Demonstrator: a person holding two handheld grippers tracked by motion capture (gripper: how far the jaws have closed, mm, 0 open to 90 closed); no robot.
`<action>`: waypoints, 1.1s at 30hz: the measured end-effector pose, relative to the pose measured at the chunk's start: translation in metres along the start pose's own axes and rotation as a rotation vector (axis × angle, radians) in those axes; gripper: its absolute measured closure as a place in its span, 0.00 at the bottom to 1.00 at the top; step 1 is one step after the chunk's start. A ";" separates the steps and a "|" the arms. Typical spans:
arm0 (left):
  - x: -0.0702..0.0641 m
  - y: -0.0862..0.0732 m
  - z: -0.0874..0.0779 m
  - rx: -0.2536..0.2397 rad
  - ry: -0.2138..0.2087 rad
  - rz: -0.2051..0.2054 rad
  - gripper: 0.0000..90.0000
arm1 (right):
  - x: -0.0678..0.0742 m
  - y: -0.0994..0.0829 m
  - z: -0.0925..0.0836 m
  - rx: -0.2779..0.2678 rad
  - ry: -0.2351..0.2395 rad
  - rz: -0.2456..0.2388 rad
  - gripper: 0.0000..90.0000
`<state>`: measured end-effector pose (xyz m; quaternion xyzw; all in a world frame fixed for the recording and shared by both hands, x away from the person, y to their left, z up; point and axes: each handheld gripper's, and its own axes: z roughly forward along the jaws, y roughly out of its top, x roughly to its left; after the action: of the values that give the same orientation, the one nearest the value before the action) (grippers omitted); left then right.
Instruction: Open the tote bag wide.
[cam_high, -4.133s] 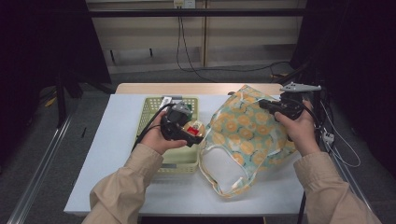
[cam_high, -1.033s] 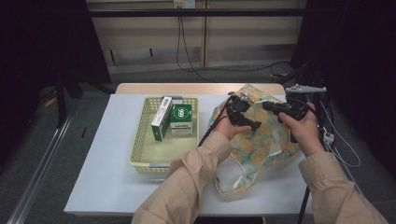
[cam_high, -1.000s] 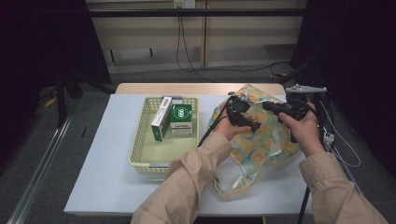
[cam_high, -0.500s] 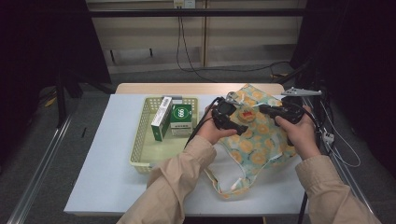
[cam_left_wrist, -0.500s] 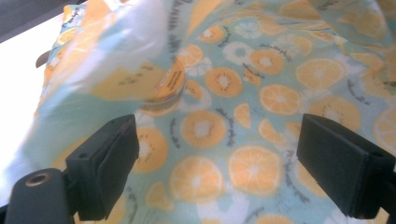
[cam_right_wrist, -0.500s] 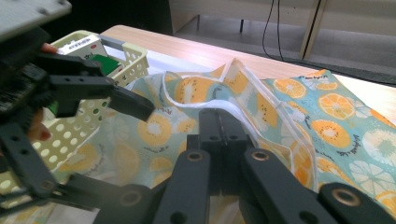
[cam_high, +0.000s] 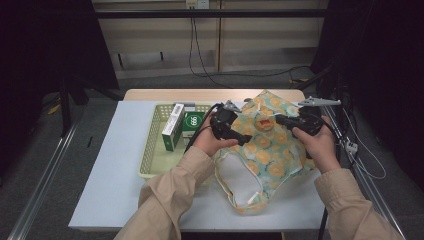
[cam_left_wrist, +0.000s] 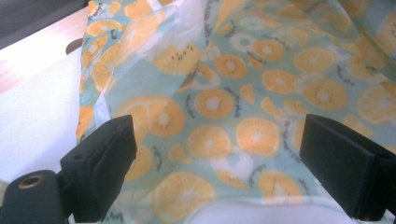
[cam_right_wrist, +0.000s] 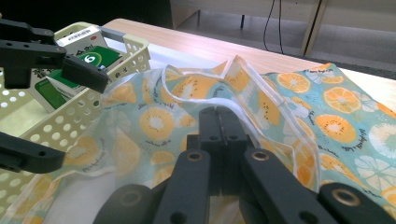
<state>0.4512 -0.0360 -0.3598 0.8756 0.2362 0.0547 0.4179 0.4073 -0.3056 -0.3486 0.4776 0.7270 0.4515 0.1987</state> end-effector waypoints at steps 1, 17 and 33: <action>0.000 -0.001 -0.002 0.000 -0.003 -0.002 0.12 | 0.000 0.000 0.000 -0.002 0.000 0.000 1.00; 0.018 -0.012 -0.044 -0.020 0.046 -0.020 0.12 | 0.003 0.000 0.002 0.004 -0.003 -0.015 1.00; 0.042 -0.034 -0.061 -0.006 0.095 -0.060 0.13 | 0.003 0.000 0.001 0.010 -0.005 -0.018 1.00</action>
<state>0.4583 0.0450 -0.3500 0.8634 0.2816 0.0844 0.4101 0.4068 -0.3019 -0.3483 0.4731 0.7330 0.4450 0.2021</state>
